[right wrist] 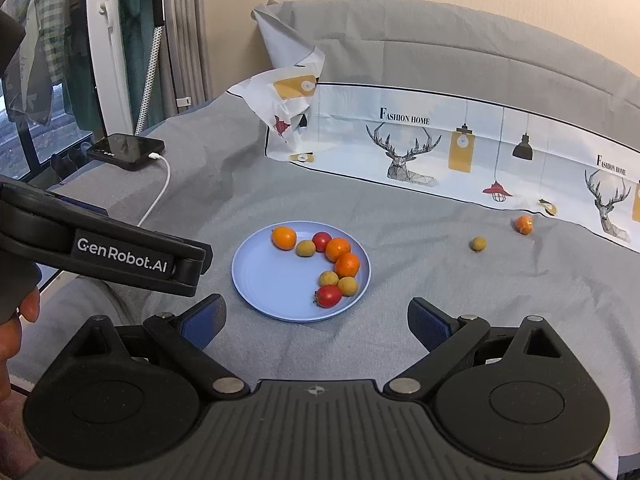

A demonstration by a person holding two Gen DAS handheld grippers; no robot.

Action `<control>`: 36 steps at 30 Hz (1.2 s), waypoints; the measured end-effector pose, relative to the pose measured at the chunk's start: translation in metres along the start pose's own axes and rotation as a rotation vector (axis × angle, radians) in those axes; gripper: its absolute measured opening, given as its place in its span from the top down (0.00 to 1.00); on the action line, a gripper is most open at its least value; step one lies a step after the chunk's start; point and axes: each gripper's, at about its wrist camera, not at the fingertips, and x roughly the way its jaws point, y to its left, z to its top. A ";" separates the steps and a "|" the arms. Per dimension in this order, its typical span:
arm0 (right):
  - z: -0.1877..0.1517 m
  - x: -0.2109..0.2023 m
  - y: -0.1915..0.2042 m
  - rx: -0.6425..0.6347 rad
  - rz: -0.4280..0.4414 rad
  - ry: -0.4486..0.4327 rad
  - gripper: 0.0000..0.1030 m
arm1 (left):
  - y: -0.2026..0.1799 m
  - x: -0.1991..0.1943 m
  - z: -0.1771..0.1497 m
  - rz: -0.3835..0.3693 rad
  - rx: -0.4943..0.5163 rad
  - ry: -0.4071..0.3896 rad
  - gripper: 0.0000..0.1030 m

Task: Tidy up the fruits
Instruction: 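Grasp the orange with the right gripper while the left grasps the small yellow fruit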

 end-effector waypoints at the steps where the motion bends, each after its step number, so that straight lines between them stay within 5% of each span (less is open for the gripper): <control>1: 0.000 0.001 -0.001 0.004 -0.001 0.002 0.06 | -0.001 0.002 0.001 0.000 0.003 0.004 0.00; 10: -0.006 0.013 -0.046 0.122 -0.086 0.007 0.06 | -0.032 0.030 0.028 -0.060 0.031 0.068 0.00; 22: -0.004 0.048 -0.213 0.320 -0.343 -0.021 0.05 | -0.166 0.143 0.122 -0.201 0.135 0.139 0.00; 28: 0.020 0.125 -0.294 0.319 -0.357 -0.039 0.05 | -0.231 0.253 0.161 -0.232 0.140 0.237 0.00; 36: 0.051 0.273 -0.378 0.252 -0.281 0.020 0.05 | -0.282 0.373 0.173 -0.239 0.231 0.316 0.00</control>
